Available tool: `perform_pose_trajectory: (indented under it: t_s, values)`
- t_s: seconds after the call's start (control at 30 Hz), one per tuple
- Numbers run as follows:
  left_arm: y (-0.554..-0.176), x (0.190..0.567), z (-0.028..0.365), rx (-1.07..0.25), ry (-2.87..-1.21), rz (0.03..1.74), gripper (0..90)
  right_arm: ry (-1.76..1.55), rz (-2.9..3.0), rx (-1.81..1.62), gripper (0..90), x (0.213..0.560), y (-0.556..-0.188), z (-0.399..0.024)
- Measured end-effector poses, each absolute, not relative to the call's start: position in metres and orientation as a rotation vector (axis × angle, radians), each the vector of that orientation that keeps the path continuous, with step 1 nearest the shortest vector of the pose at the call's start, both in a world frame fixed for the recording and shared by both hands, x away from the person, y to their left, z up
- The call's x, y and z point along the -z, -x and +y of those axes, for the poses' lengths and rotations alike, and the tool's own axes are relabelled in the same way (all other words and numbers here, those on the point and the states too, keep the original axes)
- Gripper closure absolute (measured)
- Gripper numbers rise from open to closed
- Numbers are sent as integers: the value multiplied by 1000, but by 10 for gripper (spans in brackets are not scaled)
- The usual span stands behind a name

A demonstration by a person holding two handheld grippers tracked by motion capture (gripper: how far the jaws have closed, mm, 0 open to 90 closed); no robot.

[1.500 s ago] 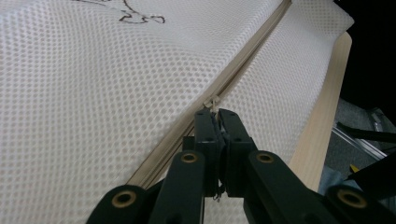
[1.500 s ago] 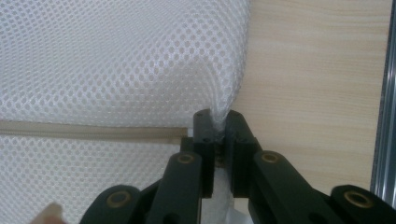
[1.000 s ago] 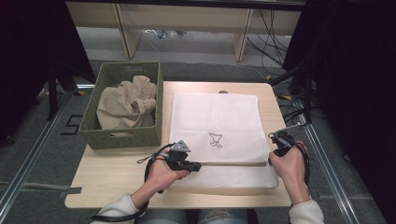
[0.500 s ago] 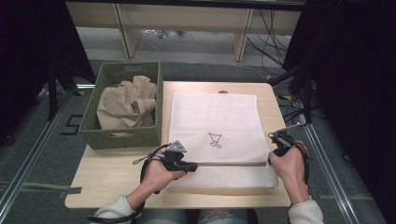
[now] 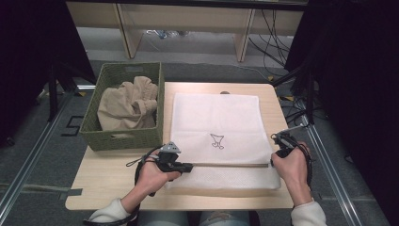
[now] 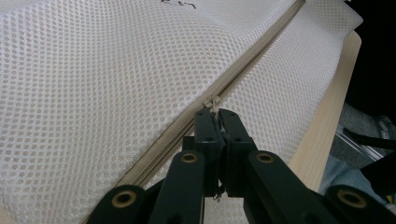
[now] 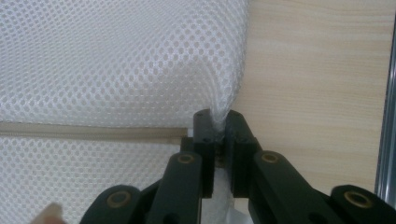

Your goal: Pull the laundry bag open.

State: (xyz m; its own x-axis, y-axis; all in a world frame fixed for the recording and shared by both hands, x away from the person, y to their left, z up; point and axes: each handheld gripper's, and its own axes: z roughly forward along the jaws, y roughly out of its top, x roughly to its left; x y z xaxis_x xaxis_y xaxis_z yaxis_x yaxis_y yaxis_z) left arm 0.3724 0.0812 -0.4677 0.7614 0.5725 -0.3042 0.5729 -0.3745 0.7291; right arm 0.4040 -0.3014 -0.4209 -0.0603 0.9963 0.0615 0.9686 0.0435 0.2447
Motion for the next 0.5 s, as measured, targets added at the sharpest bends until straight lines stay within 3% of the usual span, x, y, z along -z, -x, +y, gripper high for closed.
perform_pose_trajectory:
  t_s: [0.5]
  values:
    - [-371,469,91,2,-2045,893,867,-2076,2167,-353,852,423,-404,-302]
